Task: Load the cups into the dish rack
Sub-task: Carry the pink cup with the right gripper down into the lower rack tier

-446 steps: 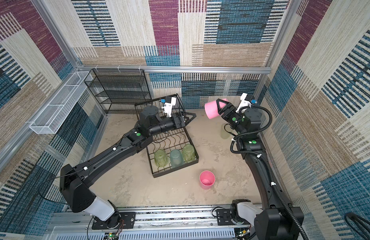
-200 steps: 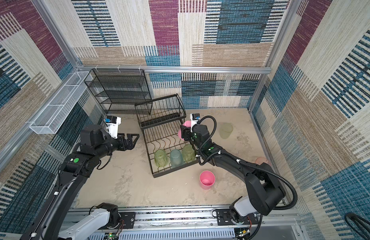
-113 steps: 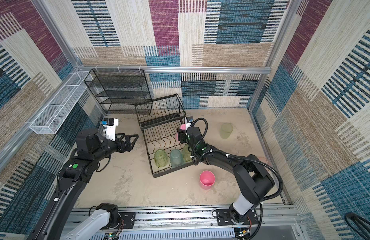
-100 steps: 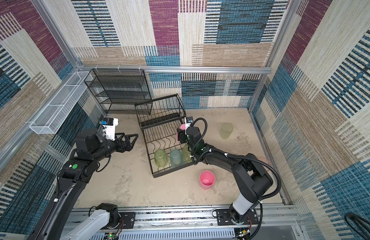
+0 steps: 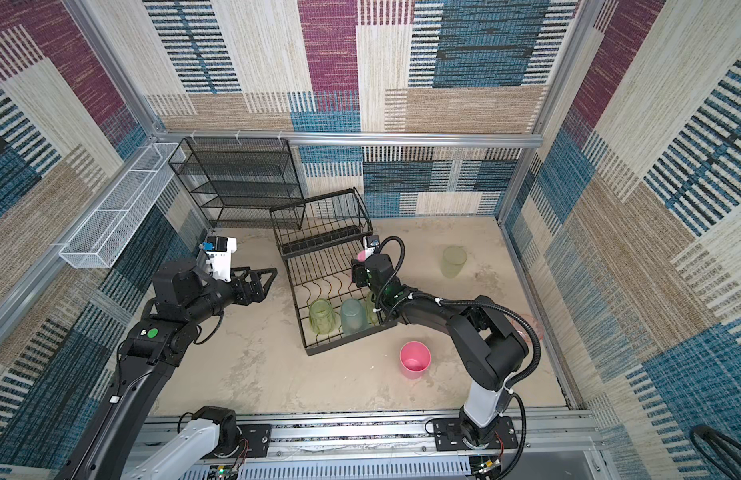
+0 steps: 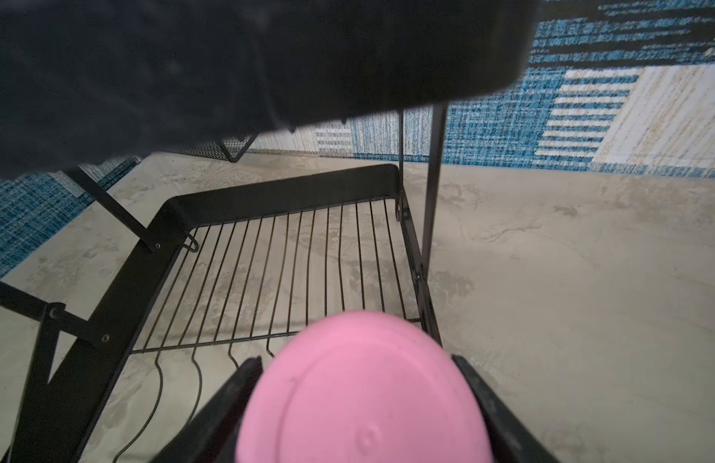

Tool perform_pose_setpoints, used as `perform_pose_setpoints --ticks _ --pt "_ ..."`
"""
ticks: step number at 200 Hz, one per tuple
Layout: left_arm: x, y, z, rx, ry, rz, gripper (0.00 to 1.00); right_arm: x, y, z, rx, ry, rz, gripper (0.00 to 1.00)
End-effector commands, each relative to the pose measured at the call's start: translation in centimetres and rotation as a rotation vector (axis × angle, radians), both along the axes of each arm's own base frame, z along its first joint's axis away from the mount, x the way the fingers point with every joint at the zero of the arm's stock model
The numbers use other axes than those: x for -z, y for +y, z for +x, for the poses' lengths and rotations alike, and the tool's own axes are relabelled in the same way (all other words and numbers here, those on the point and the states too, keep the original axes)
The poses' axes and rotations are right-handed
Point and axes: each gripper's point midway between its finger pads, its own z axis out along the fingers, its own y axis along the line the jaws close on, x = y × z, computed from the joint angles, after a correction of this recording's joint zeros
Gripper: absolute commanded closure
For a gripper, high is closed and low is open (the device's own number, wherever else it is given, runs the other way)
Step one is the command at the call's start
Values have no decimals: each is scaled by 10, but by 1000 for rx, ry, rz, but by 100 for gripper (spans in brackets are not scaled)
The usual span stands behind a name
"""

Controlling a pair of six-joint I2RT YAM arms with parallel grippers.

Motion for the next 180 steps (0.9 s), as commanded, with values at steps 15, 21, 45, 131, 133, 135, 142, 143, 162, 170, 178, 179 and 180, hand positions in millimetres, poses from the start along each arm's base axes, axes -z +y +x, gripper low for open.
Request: perform_pose_setpoints --ticks 15,21,45,131,133,135,142,143,162,170,178,179,180 --pt "-8 -2 3 0 -27 -30 7 -1 1 5 38 -31 0 35" --pt "-7 -2 3 1 -25 -30 8 0 0 5 43 -29 -1 35" --pt "-8 -3 3 8 -26 -39 7 6 0 6 57 -18 -10 35" --pt "-8 -5 3 14 -25 -46 8 25 2 13 95 25 -41 29" --pt "-7 -5 3 15 -24 -46 8 26 2 13 97 28 -42 29" --pt "-8 -5 2 15 -24 -47 8 26 3 13 97 27 -42 29" --pt "-7 -5 3 14 -23 -46 8 29 2 14 103 33 -47 29" --pt "-7 -5 3 15 -23 -46 8 29 1 14 103 34 -48 29" --pt "-8 -5 3 14 -25 -46 7 34 1 14 112 42 -59 29" --pt "-7 -5 3 15 -24 -48 8 37 0 14 116 46 -66 28" --pt "-8 -5 3 18 -24 -50 8 37 0 14 119 48 -70 28" --pt "-8 -5 3 17 -25 -50 8 38 0 14 119 49 -71 28" --pt "-8 -6 3 19 -24 -50 8 38 0 14 119 49 -71 28"
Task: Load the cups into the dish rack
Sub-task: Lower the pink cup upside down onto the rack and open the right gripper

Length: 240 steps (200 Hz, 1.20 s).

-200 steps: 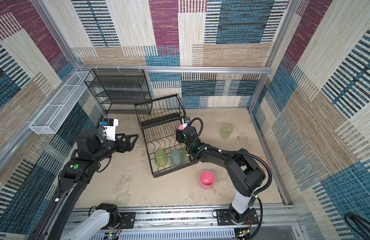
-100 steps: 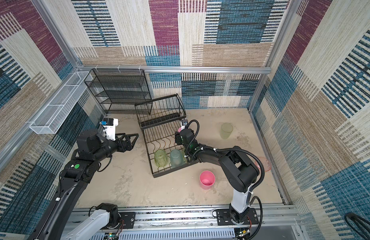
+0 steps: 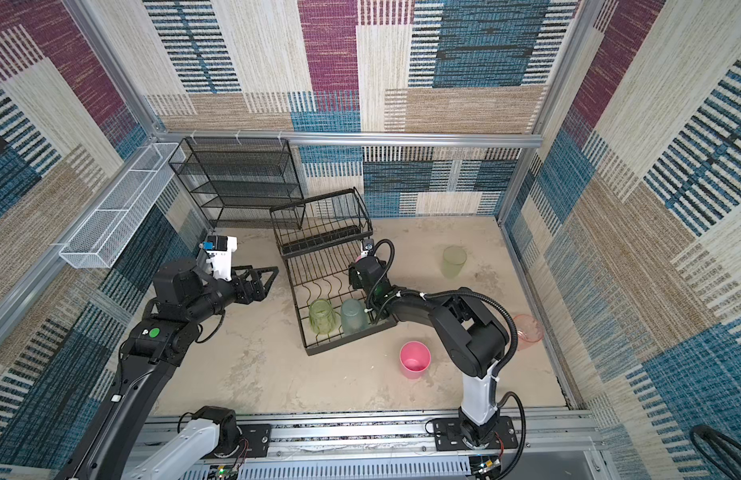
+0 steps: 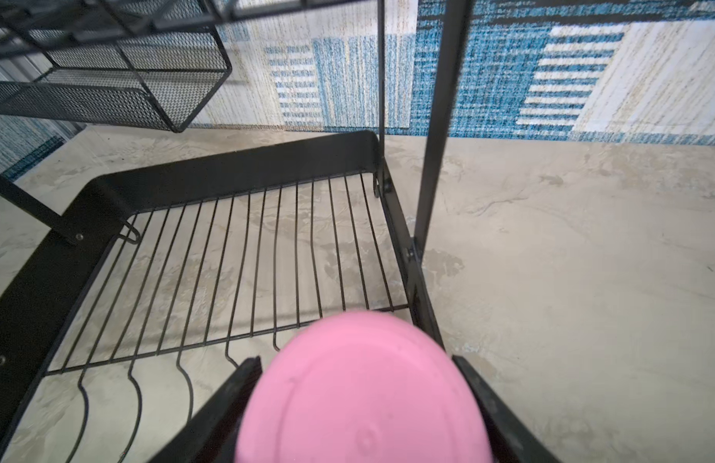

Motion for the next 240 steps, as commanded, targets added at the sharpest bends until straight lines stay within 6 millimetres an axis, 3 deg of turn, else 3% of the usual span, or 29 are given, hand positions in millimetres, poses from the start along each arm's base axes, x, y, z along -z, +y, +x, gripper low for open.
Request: perform_pose_setpoints --ticks 1,66,136,240 --pt "-4 -2 1 5 -11 -24 8 2 -2 2 30 3 -4 28" --pt "-3 -2 2 3 -8 -23 8 3 2 3 22 8 -4 22" --pt "-4 0 1 -1 -11 -21 8 -9 1 3 28 -6 7 12" --pt "-3 -1 2 4 -10 -21 7 -43 -4 -2 30 -54 43 4"
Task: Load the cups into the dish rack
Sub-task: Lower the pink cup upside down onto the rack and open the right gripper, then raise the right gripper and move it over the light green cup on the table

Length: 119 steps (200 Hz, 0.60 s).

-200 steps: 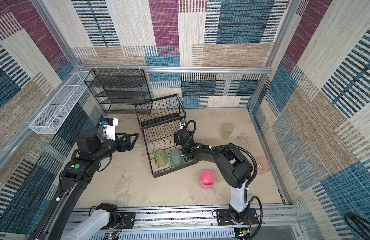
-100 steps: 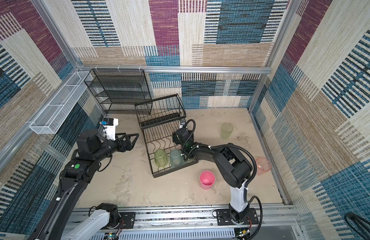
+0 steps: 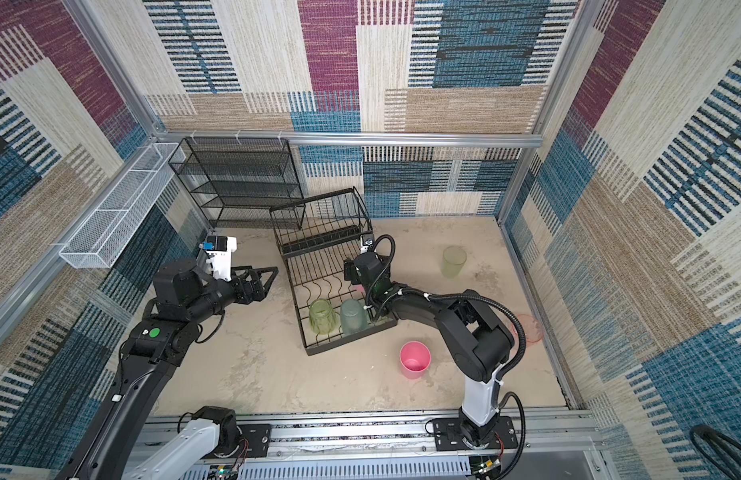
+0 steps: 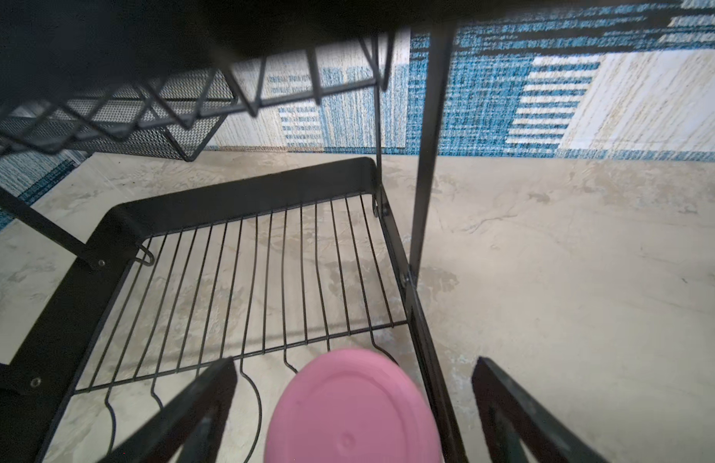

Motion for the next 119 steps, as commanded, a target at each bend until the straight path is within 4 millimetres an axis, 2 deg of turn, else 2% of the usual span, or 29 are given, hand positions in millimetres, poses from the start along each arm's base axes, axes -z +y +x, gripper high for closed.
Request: perform_pose_setpoints --ticks 1,85,119 --pt "-5 -2 1 7 -15 -21 7 -11 -4 -2 17 -20 10 4" --pt "-6 -2 0 9 -18 -23 6 -33 -22 -24 25 -27 37 4" --pt "-7 -4 -1 18 -21 -25 6 -37 -46 -41 73 -3 20 4"
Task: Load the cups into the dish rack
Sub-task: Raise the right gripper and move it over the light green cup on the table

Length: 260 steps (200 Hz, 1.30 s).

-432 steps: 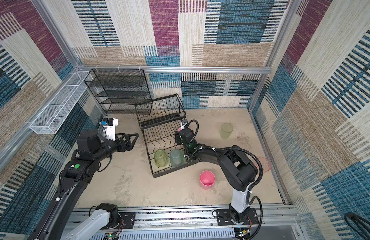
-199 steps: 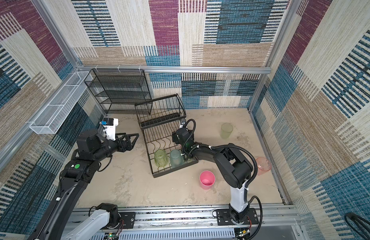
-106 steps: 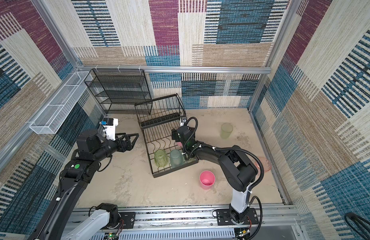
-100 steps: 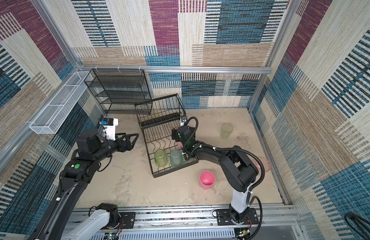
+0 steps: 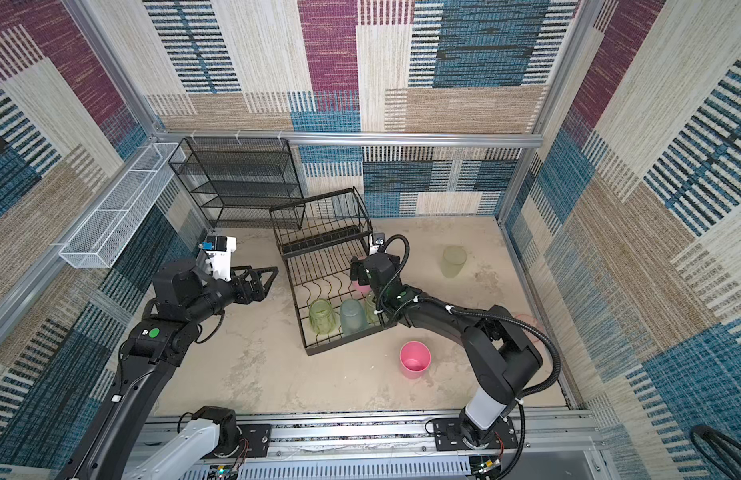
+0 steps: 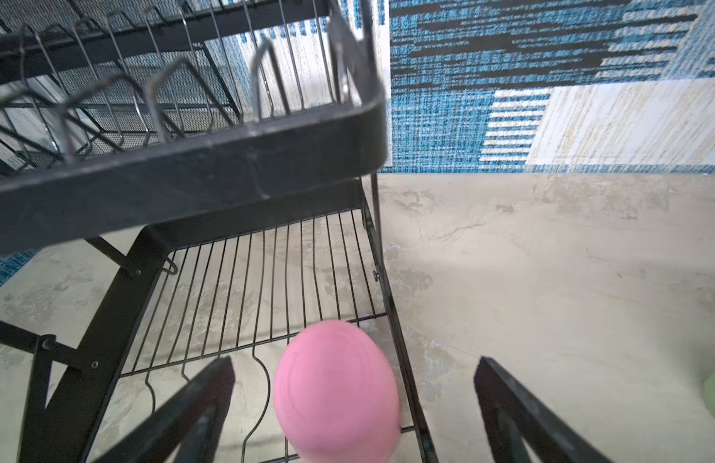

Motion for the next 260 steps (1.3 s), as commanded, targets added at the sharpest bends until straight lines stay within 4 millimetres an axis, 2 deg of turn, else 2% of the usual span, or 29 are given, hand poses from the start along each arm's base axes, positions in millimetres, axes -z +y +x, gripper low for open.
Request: perform_pose_setpoints --ticks 1,30,62,91,115,152,179,209,260 --pt "-7 -4 -1 18 -20 -25 6 -1 -19 -11 57 22 -10 4" --pt "-8 -6 -2 34 -20 -36 5 -2 -49 -21 126 68 -4 6" --pt "-11 -12 -5 69 -26 -56 6 -3 -103 -24 218 121 105 10" --pt "-14 -23 -10 128 -30 -88 5 -8 -151 -15 305 150 174 13" --pt "-19 -38 -17 217 -41 -116 5 -12 -174 0 327 192 179 15" --pt "-24 -74 -42 419 -47 -134 6 -7 -198 30 339 287 146 22" --pt "-22 -91 -55 493 -51 -125 6 12 -209 52 335 381 85 25" --pt "-20 -100 -61 532 -45 -120 6 28 -222 69 361 439 14 33" --pt "-21 -101 -64 541 -50 -112 6 48 -242 78 402 492 -37 40"
